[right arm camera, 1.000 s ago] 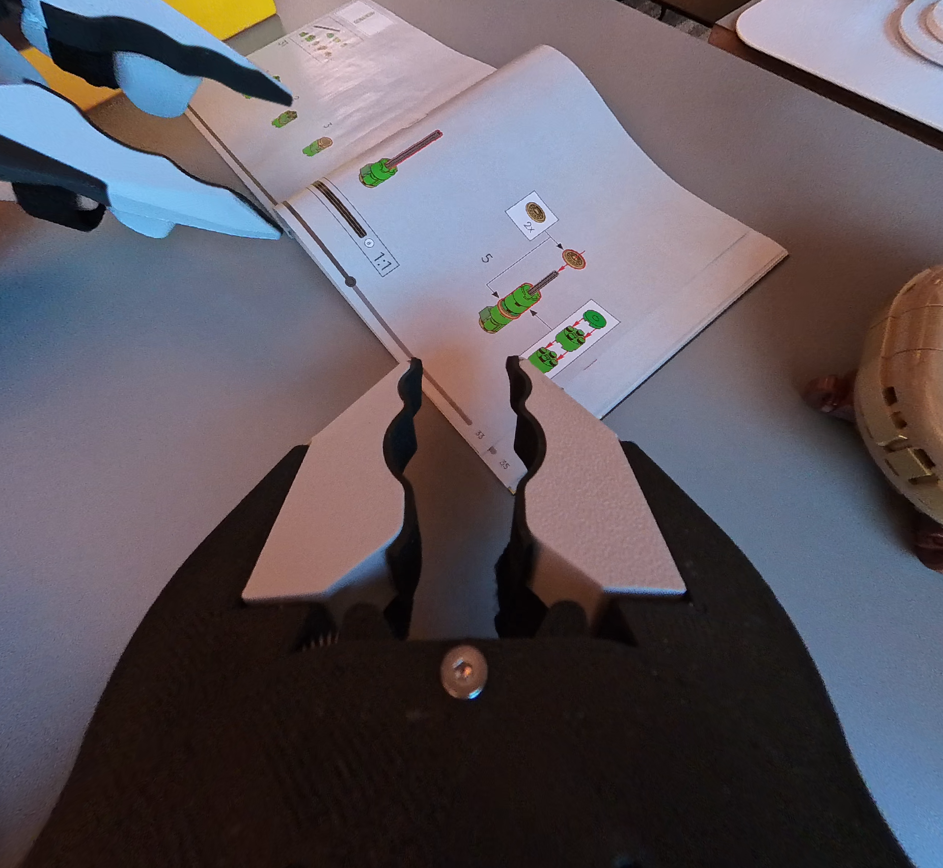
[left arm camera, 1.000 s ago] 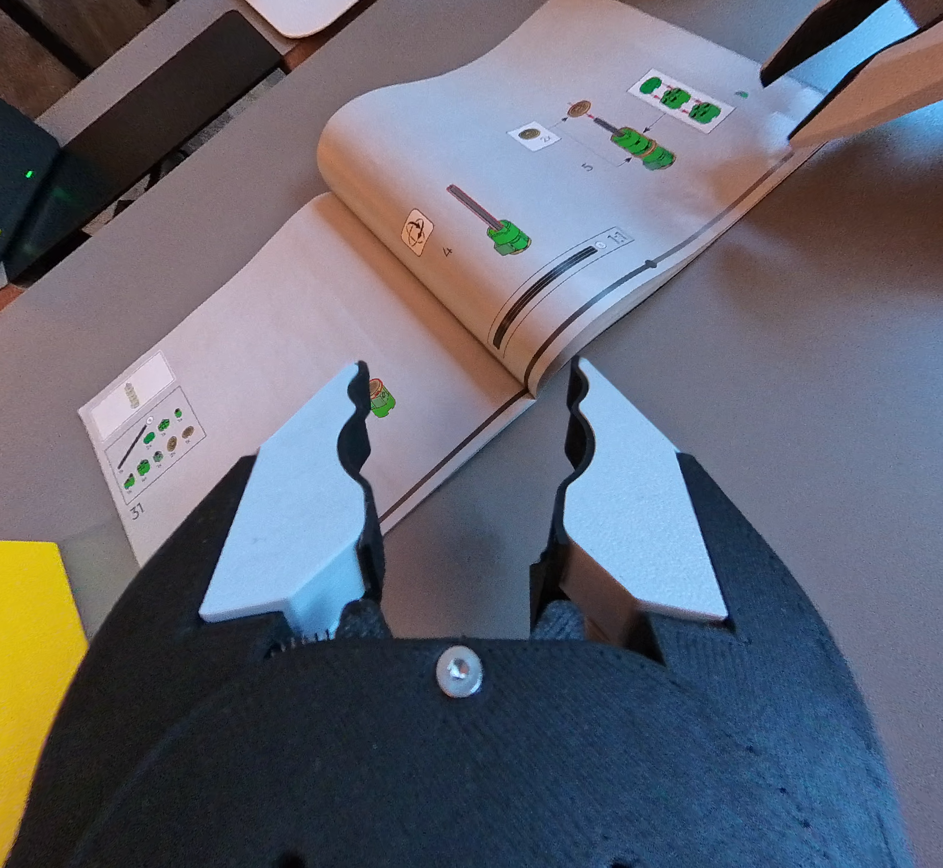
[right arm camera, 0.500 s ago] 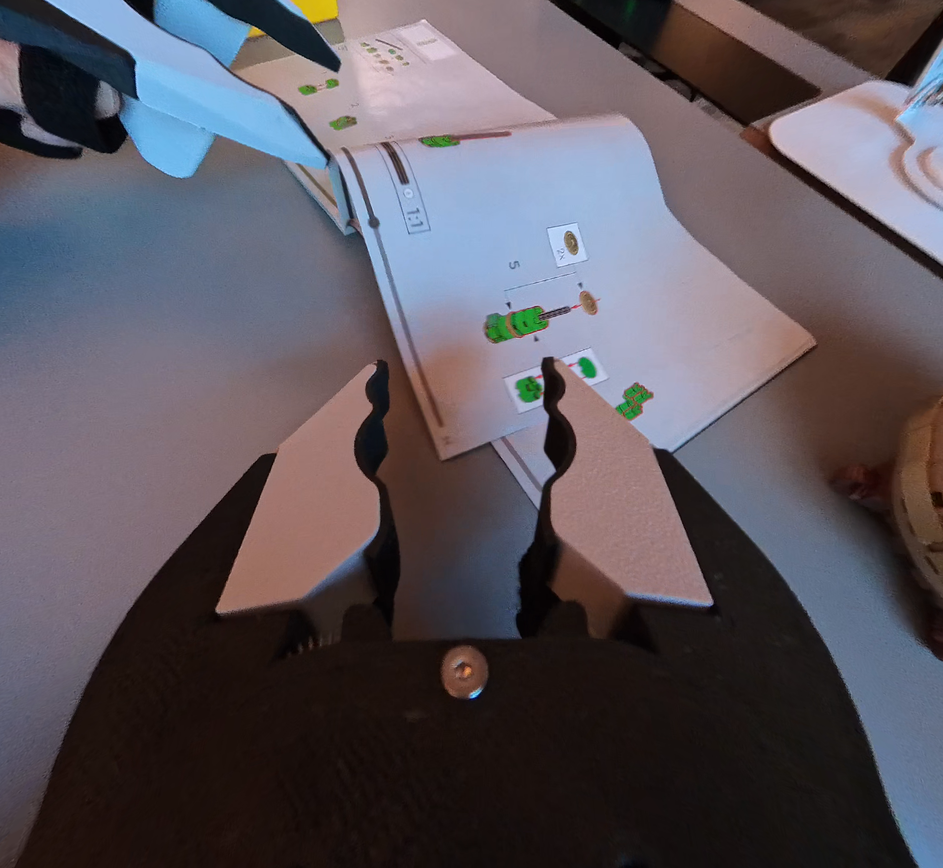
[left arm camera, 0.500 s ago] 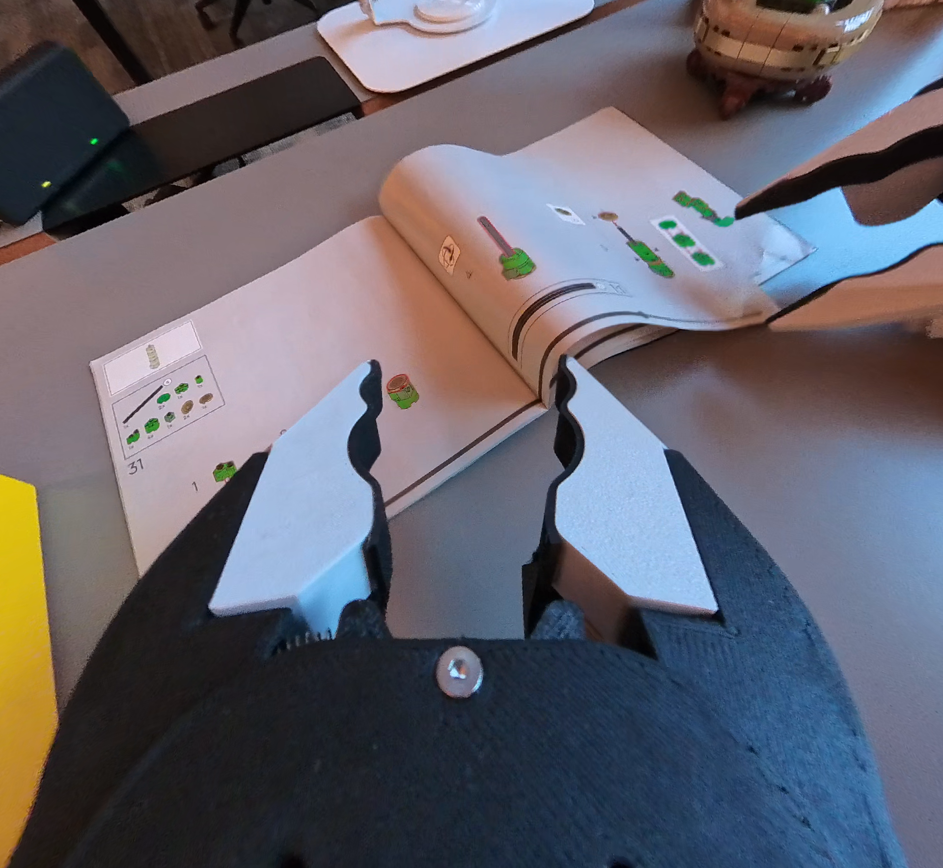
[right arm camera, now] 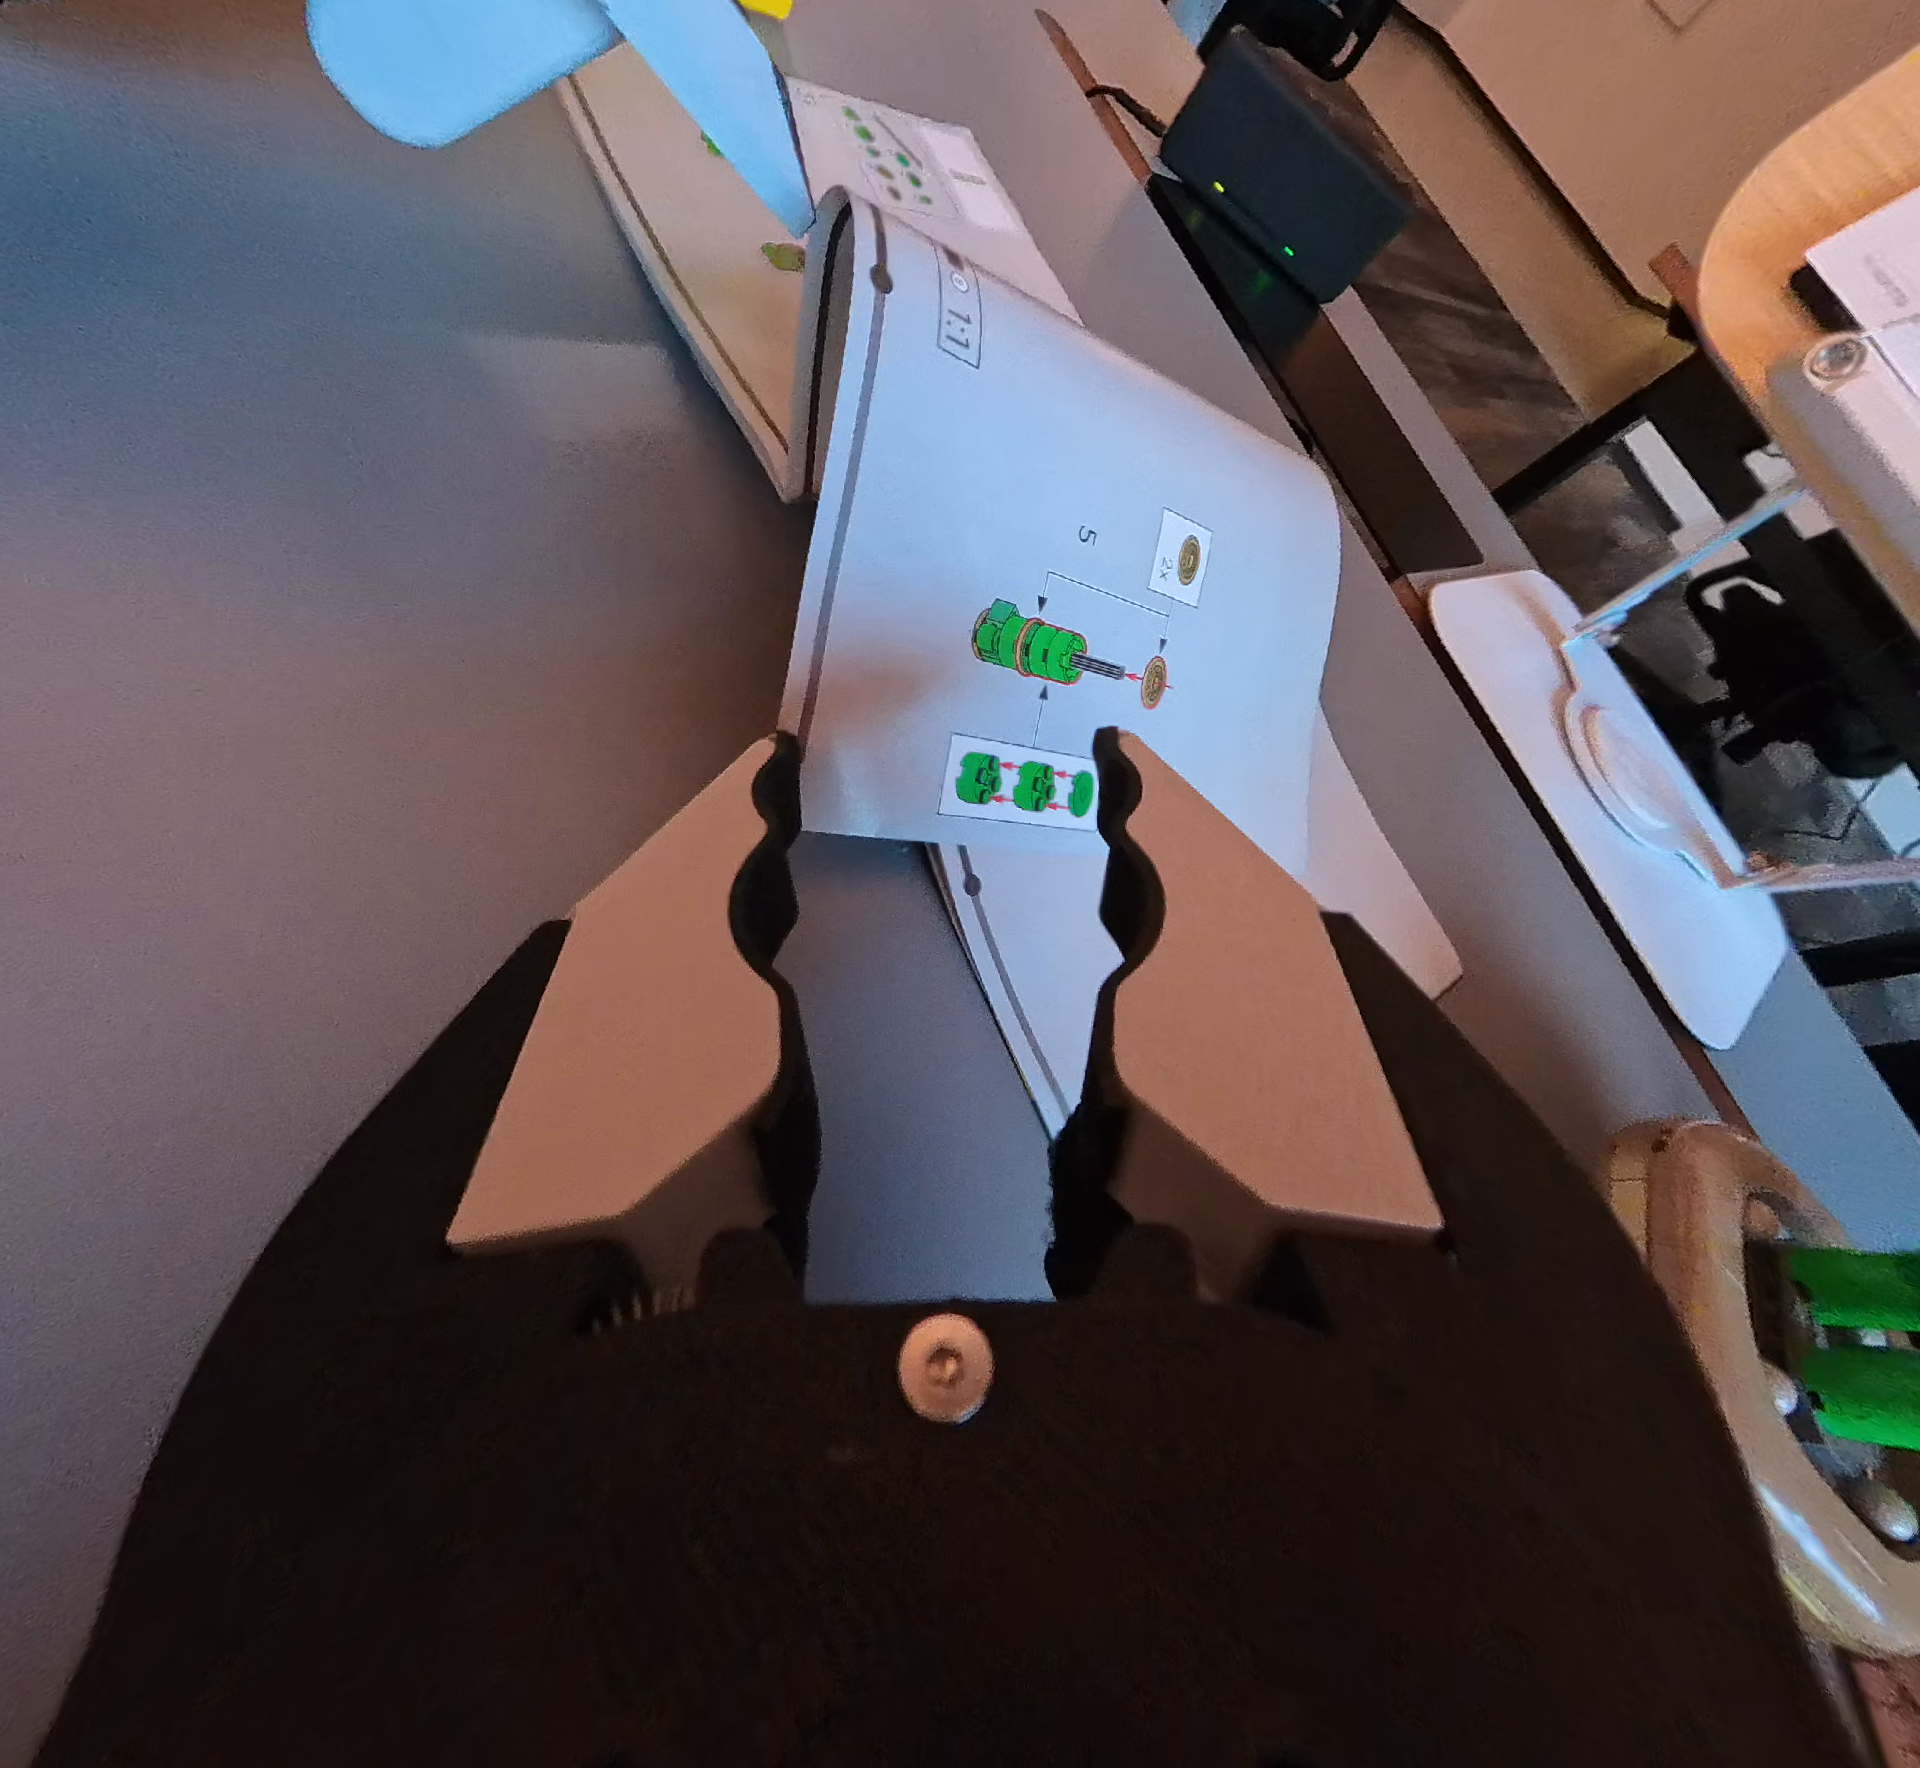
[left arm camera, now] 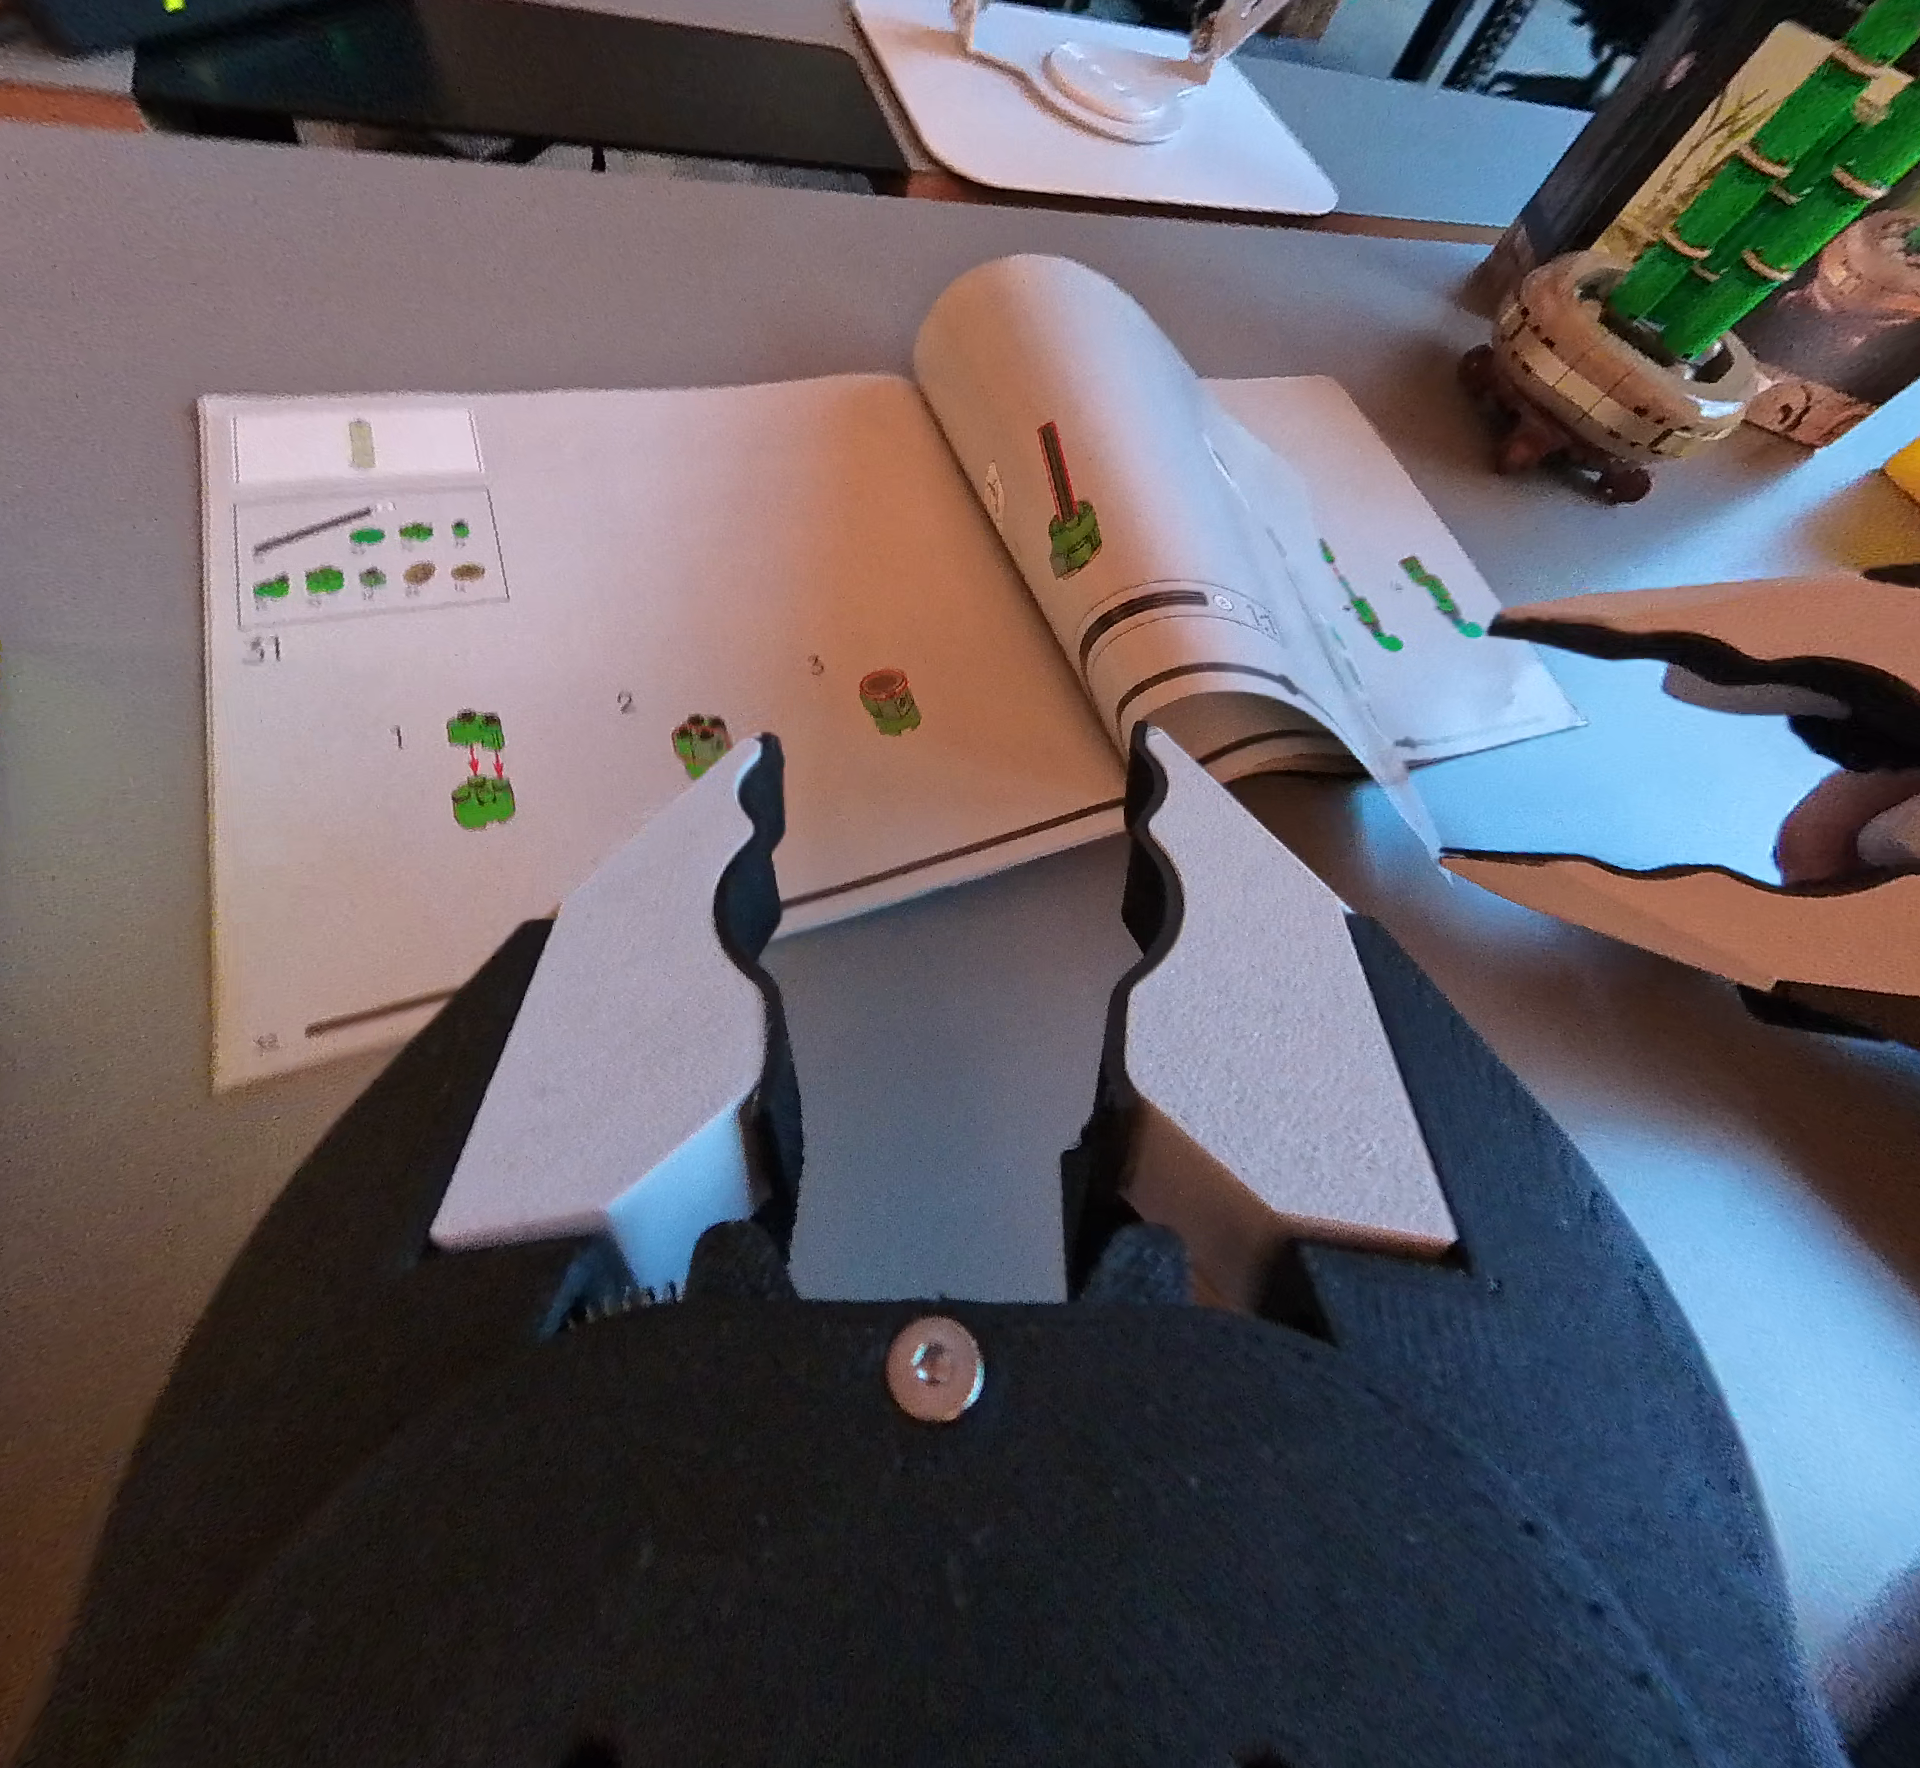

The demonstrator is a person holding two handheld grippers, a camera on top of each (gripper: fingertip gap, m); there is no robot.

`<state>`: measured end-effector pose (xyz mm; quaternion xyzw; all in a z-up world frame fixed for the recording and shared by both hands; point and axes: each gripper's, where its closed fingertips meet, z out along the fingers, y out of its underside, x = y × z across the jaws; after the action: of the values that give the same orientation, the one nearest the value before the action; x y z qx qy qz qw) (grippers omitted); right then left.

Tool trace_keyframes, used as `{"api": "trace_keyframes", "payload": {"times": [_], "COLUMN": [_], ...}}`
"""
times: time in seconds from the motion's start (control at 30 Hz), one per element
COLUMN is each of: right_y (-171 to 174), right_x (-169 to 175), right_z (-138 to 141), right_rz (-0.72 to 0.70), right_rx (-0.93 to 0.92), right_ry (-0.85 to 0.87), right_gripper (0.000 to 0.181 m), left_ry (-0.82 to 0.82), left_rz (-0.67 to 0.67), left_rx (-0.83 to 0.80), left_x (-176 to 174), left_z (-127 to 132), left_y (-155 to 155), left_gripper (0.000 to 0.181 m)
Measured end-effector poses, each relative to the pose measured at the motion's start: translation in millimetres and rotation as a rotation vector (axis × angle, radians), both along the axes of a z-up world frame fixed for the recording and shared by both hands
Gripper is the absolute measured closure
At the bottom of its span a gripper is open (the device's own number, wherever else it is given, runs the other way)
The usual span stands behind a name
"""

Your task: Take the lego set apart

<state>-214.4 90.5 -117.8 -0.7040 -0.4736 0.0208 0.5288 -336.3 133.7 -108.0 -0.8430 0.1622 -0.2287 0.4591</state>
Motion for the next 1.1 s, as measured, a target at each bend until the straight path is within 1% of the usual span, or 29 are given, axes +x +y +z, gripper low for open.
{"api": "trace_keyframes", "payload": {"times": [0.13,0.2,0.27,0.33,0.4,0.5,0.57,0.6,0.63,0.73,0.9,1.0,1.1], "right_y": [5,4,-1,-4,-7,-14,-19,-21,-18,-2,13,23,33], "right_x": [8,16,21,24,20,5,-4,-6,-4,6,-7,-13,-20], "right_z": [4,6,5,1,-5,-13,-15,-15,-16,-19,-21,-19,-9], "right_rz": [-0.038,-0.062,-0.073,-0.087,-0.084,-0.046,-0.034,-0.033,-0.048,-0.098,-0.089,-0.096,-0.095], "right_rx": [0.023,-0.017,-0.103,-0.195,-0.292,-0.457,-0.557,-0.576,-0.548,-0.350,-0.141,-0.083,-0.032], "right_ry": [-0.016,0.041,0.135,0.207,0.272,0.372,0.430,0.442,0.422,0.240,0.034,-0.009,0.006], "right_gripper": [0.134,0.141,0.144,0.144,0.139,0.138,0.130,0.127,0.124,0.116,0.117,0.119,0.123], "left_ry": [0.005,-0.002,-0.009,-0.028,-0.043,-0.043,-0.038,-0.039,-0.038,-0.031,-0.020,-0.021,-0.017], "left_rz": [0.028,0.039,0.054,0.061,0.070,0.082,0.085,0.087,0.090,0.092,0.093,0.093,0.085], "left_rx": [-0.073,-0.095,-0.122,-0.147,-0.168,-0.192,-0.205,-0.205,-0.204,-0.204,-0.200,-0.201,-0.198], "left_x": [-7,-9,-12,-14,-16,-19,-20,-20,-21,-22,-23,-23,-22], "left_z": [-14,-17,-22,-25,-27,-32,-36,-36,-36,-37,-37,-37,-37], "left_y": [0,1,1,1,2,3,3,4,4,6,6,6,5], "left_gripper": [0.116,0.117,0.118,0.119,0.119,0.119,0.120,0.121,0.122,0.123,0.124,0.124,0.122]}}
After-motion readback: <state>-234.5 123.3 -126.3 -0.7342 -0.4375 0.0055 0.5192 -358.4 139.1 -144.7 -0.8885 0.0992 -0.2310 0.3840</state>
